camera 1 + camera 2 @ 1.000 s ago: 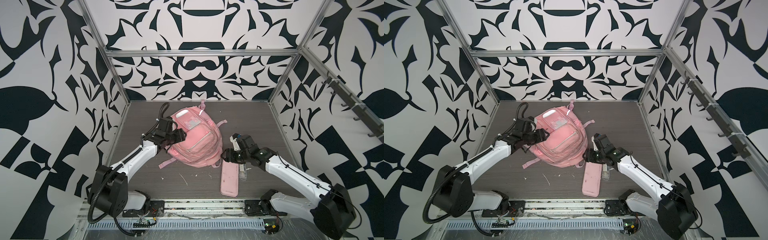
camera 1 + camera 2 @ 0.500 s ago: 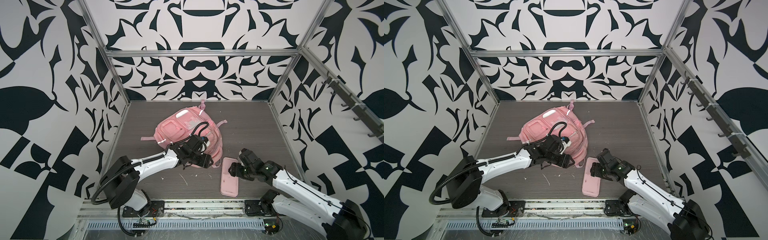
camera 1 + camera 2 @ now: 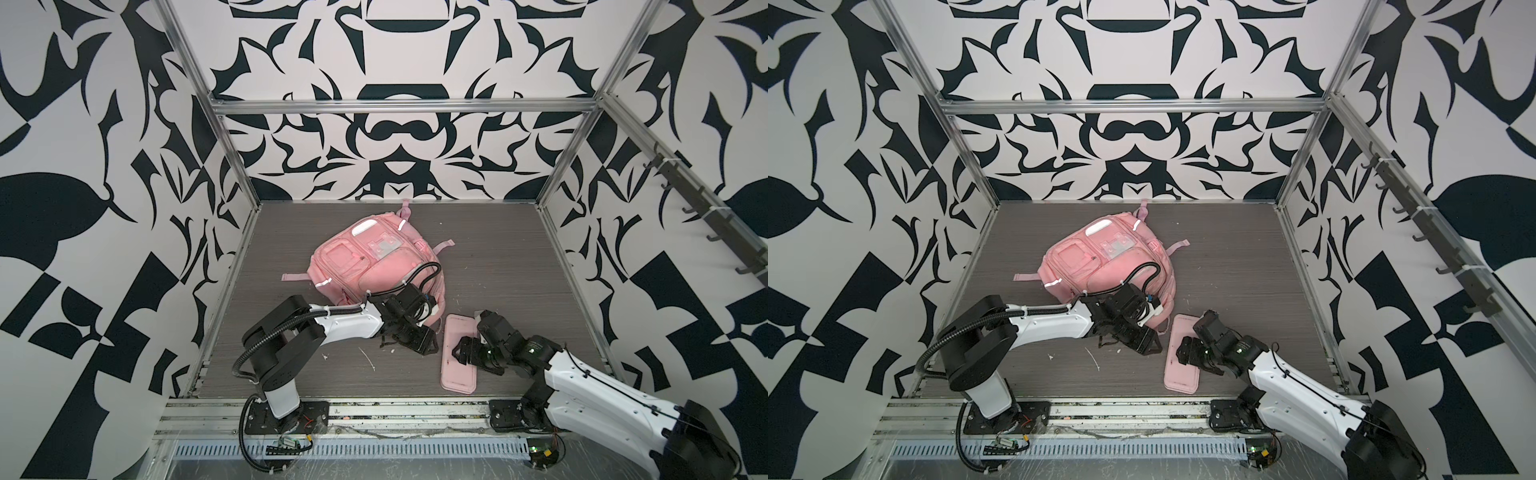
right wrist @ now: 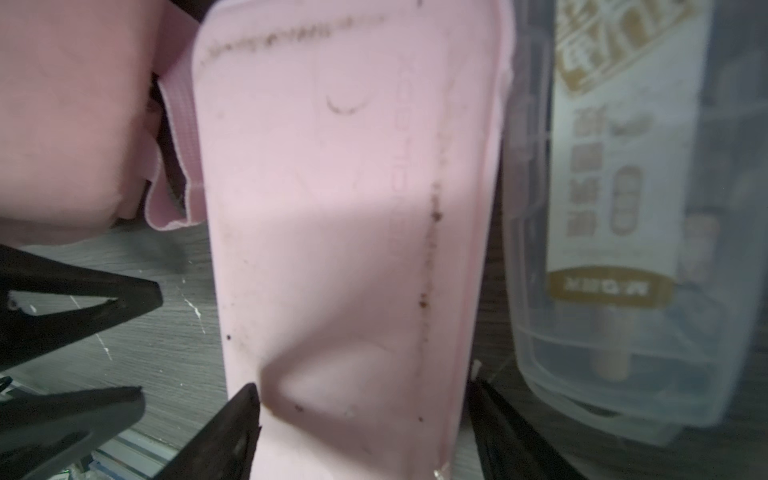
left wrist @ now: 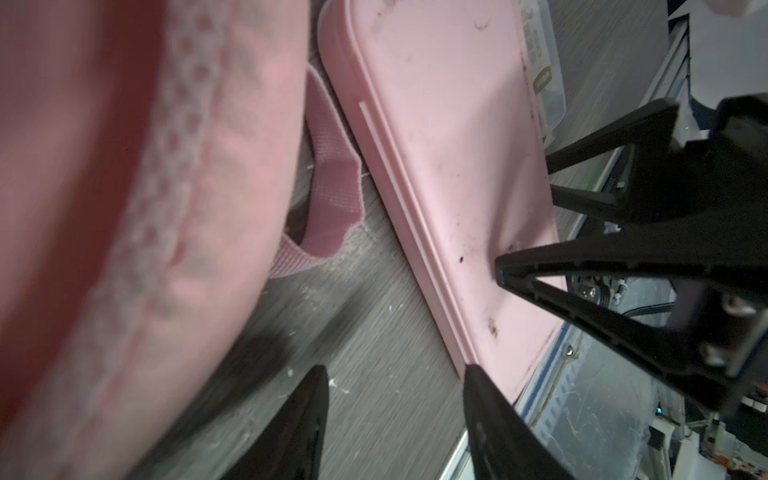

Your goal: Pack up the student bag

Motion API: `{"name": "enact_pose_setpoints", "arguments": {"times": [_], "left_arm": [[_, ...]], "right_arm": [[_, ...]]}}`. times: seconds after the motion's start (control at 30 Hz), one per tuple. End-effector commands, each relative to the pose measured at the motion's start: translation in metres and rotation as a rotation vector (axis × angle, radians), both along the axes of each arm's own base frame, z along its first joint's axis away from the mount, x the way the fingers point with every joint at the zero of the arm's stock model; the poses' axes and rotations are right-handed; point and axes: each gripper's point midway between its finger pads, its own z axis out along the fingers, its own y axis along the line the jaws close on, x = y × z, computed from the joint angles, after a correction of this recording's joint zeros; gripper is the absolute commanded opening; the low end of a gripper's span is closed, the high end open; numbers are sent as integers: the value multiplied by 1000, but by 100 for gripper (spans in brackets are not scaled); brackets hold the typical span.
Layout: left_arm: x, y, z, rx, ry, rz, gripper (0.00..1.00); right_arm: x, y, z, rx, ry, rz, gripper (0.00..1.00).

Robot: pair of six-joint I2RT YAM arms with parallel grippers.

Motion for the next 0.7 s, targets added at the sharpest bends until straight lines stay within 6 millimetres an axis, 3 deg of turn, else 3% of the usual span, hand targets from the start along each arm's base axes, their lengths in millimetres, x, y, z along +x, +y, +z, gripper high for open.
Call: {"name": "enact_pose_setpoints", "arguments": {"times": [0.0,0.4,0.67], "left_arm": [[-1,-15,9,-44,-4,-39,50],[3,-25,-5,-13,29,-22,39],[2,-22,-22,34,65,-3,23]], "right_arm": [[-2,7,-4,61,6,-15,82],[-4,7,-6,99,-11,-29,84],[-3,11,-2,148,-40,-27,84]]}}
